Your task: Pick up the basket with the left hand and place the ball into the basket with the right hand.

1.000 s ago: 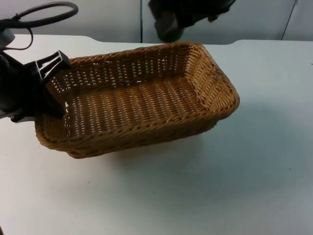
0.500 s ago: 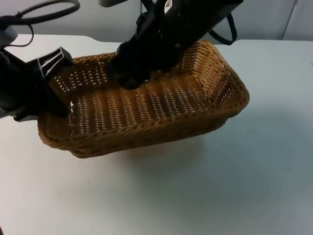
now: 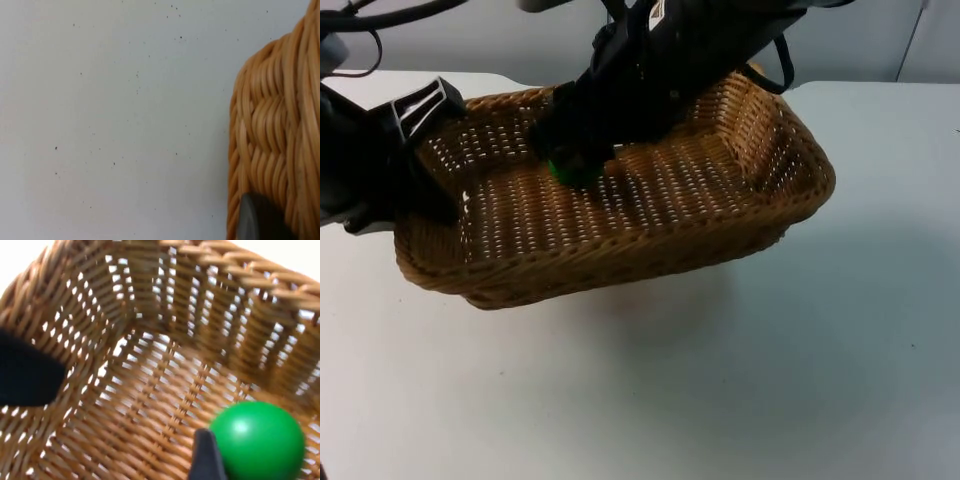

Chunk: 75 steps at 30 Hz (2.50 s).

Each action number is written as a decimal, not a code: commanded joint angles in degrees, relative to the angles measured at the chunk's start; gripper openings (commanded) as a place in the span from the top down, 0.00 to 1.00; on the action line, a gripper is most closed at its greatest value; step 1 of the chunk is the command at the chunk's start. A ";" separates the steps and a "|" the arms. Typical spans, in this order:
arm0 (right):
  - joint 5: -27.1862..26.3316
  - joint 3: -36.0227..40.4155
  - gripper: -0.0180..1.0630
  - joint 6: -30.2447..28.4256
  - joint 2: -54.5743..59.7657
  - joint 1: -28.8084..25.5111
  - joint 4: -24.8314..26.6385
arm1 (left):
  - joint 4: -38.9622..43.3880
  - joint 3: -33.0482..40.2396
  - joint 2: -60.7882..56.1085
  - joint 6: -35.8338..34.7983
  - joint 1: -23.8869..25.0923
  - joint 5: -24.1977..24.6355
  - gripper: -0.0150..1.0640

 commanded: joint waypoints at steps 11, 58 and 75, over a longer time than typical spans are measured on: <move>8.29 -8.52 0.45 1.53 -4.84 0.29 -4.12 | -1.12 -0.46 -0.71 0.03 -0.14 0.32 0.99; 45.63 -17.77 0.99 15.78 -34.68 6.43 -15.63 | -1.30 -0.55 7.79 17.72 -0.14 -5.49 0.26; 45.63 -17.77 0.99 16.89 -34.68 6.43 -17.76 | 3.94 -0.55 -0.03 17.44 6.06 -1.44 0.32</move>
